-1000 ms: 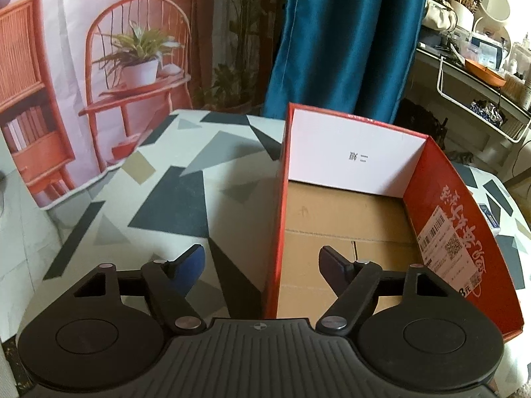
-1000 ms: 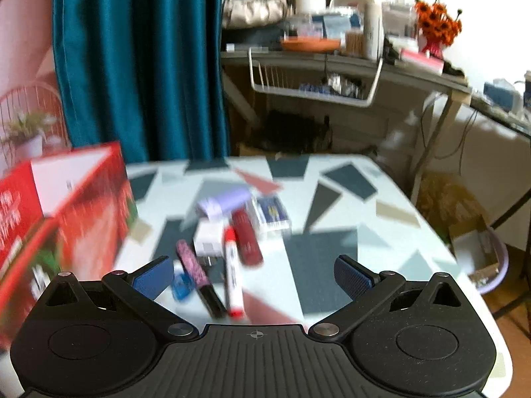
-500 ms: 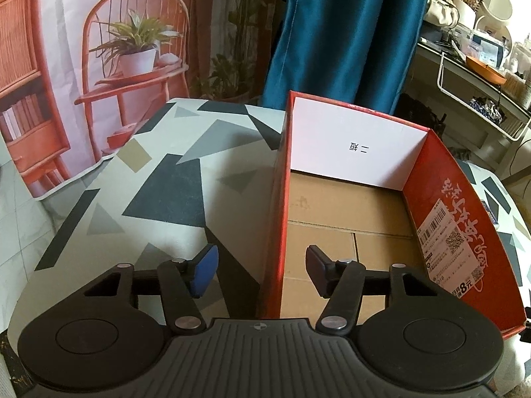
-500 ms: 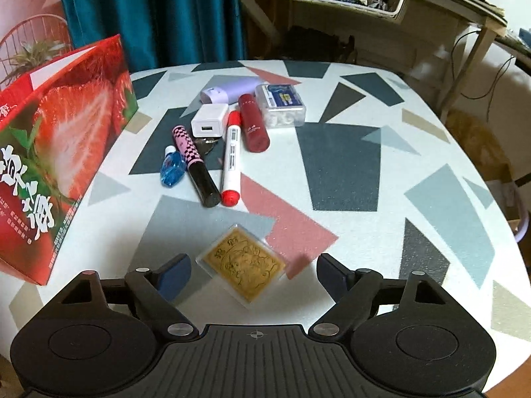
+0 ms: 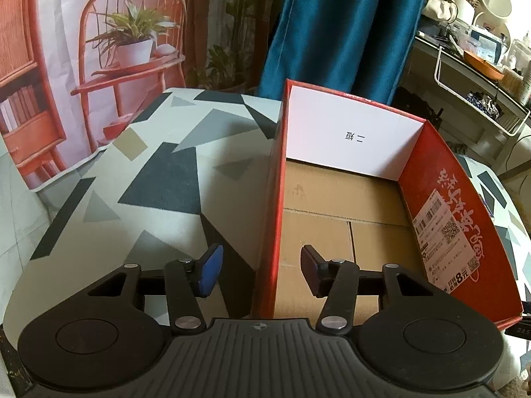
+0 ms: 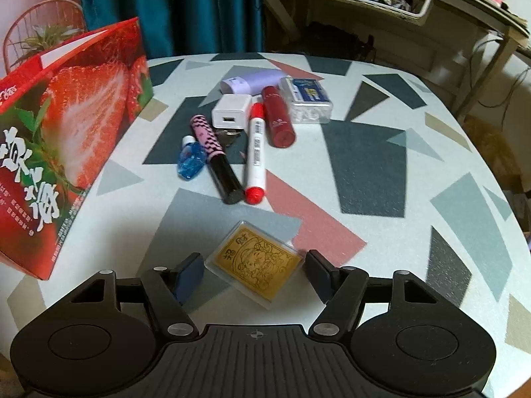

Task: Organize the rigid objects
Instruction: 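Close the right gripper on the gold card in its clear case, then carry the gold card into the red box and release it with the right gripper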

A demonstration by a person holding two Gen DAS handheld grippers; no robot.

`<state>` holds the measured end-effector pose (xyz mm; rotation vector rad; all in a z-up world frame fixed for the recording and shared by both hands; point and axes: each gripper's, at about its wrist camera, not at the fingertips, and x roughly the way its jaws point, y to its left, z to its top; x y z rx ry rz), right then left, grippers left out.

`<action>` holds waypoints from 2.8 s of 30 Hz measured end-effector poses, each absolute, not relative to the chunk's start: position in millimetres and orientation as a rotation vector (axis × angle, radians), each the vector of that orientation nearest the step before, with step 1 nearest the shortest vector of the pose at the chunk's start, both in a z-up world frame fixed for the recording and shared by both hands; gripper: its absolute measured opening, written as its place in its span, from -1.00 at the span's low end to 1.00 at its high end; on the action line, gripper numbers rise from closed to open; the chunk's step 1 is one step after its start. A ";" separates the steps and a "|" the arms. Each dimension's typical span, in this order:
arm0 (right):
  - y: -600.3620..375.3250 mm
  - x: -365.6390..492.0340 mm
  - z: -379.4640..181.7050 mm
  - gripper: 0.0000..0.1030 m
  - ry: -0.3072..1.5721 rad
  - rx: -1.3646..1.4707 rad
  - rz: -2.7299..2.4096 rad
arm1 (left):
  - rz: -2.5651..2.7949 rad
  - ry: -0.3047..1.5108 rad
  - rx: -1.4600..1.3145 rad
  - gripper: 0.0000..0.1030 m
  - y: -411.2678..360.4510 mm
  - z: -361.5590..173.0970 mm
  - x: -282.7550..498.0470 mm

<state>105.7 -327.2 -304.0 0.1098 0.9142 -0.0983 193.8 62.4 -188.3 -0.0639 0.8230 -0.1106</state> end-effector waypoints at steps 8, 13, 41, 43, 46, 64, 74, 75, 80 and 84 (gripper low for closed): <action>-308.2 122.9 -303.9 0.25 0.904 0.072 -0.027 | -0.076 0.843 -0.071 -0.22 66.0 -191.4 193.1; -298.3 136.2 -304.8 0.25 0.891 0.057 0.005 | -0.086 0.820 -0.076 -0.45 64.0 -188.0 193.0; -270.8 172.4 -310.1 0.40 0.842 0.010 0.066 | -0.113 0.755 -0.055 -0.80 57.3 -187.7 184.3; -270.8 169.5 -309.6 0.40 0.842 0.003 0.052 | -0.112 0.753 -0.060 -0.80 57.9 -187.8 183.8; -274.3 166.5 -309.9 0.37 0.843 0.027 0.028 | -0.111 0.750 -0.065 -0.80 58.4 -188.1 182.6; -275.2 164.2 -312.1 0.10 0.796 0.052 -0.002 | -0.102 0.734 -0.093 -0.79 61.7 -190.0 169.7; -275.6 162.3 -313.2 0.10 0.783 0.050 0.006 | -0.088 0.732 -0.085 -0.79 60.7 -189.6 163.2; -275.6 162.1 -313.2 0.10 0.782 0.050 0.006 | -0.087 0.732 -0.086 -0.78 60.9 -189.5 162.9; -275.5 161.6 -313.3 0.10 0.782 0.049 0.006 | -0.089 0.728 -0.102 -0.79 63.2 -189.1 159.7; -275.7 161.2 -313.1 0.07 0.775 0.049 0.009 | -0.091 0.723 -0.099 -0.79 63.2 -188.9 158.8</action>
